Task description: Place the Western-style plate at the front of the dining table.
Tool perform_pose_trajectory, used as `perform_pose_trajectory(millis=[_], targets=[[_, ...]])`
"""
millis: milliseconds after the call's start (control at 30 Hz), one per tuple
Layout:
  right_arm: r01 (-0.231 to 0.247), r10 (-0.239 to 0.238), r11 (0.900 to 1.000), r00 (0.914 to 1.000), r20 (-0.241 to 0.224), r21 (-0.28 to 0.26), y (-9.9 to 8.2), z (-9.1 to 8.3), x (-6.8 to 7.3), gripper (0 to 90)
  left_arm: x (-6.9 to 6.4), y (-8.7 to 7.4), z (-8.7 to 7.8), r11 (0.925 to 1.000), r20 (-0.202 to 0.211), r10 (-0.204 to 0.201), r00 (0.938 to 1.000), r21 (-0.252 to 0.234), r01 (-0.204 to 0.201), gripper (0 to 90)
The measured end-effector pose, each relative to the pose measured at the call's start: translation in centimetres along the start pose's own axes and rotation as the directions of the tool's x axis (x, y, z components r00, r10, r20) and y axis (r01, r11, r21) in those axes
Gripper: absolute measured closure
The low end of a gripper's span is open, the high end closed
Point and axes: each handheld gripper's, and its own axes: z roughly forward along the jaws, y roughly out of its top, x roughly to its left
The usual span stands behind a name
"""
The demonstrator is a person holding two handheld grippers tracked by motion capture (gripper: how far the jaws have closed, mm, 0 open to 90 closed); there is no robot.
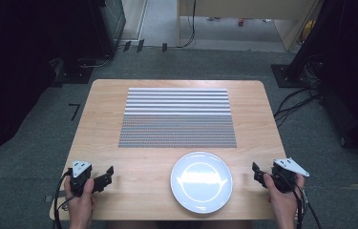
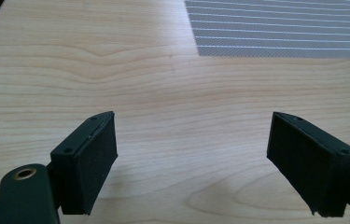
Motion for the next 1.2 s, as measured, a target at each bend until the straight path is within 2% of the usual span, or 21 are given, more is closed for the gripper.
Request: perform_pose_trajectory(millis=[433,533,633,867,967,1200], targets=[[0.011,-0.011,0.9999,0.9996,-0.028,-0.011,0.3,-0.5,1.1,17.6,-2.9,-0.2,0.3,0.9993,0.061,0.037,0.9975,0.0,-0.037,15.9],[0.015,-0.015,0.9998,0.9994,-0.032,-0.01,0.3,-0.5,1.3,17.7,-3.5,-0.3,0.5,0.9994,0.092,0.035,0.9952,0.006,-0.035,16.0],[0.019,-0.02,0.9997,0.9991,-0.037,-0.014,0.3,-0.6,1.5,18.1,-4.5,-0.4,0.6,0.9983,0.108,0.056,0.9926,0.009,-0.058,16.0],[0.023,-0.024,0.9996,0.9987,-0.044,-0.019,0.4,-0.8,2.0,18.4,-5.5,-0.5,0.9,0.9977,0.133,0.063,0.9892,0.015,-0.065,15.9],[-0.001,-0.001,0.9998,0.9976,-0.07,-0.022,0.4,-0.9,2.1,18.7,-5.8,-0.5,1.0,0.9975,0.139,0.066,0.9881,0.017,-0.069,15.9],[-0.018,0.015,0.9993,0.9959,-0.089,-0.032,0.6,-1.3,2.3,19.3,-6.6,-0.5,1.1,0.9973,0.154,0.068,0.9857,0.015,-0.072,15.9]])
